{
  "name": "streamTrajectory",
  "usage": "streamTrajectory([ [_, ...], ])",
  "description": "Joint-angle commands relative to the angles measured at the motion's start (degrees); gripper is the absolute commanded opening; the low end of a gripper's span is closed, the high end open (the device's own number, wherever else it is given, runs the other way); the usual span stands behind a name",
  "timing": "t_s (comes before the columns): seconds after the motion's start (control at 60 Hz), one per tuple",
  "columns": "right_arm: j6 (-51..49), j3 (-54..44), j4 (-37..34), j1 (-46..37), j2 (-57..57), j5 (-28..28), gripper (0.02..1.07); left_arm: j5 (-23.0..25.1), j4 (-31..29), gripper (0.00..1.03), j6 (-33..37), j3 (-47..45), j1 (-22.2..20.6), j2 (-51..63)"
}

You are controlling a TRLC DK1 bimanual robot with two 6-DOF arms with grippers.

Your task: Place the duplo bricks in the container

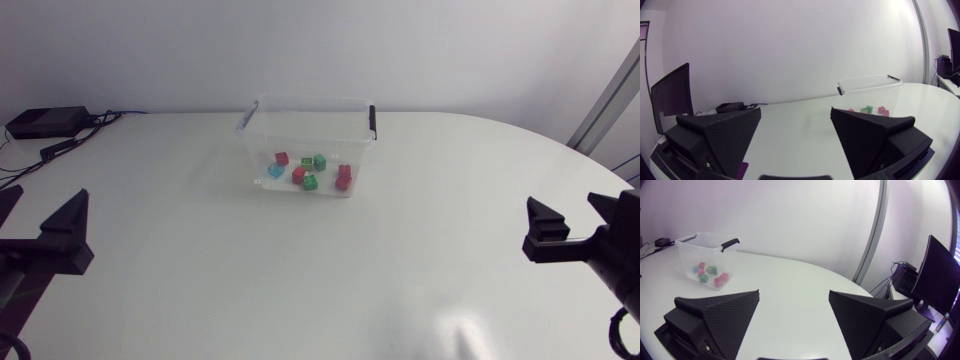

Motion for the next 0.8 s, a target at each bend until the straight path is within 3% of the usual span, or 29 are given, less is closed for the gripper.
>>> streamTrajectory([
  [0.0, 1.99, -3.01, 1.76, -0.41, -2.58, -0.82, 1.02, 1.01, 1.91, 0.98, -2.21, -2.86, 0.73, -1.23],
  [0.6, 8.53, -17.59, 8.25, -0.62, -19.87, -7.74, 1.02, 7.40, 10.05, 0.98, -9.93, -16.64, 1.85, -6.97],
  [0.783, 8.67, -17.89, 8.38, -0.62, -20.23, -7.88, 1.02, 7.53, 10.22, 0.98, -10.09, -16.93, 1.87, -7.09],
])
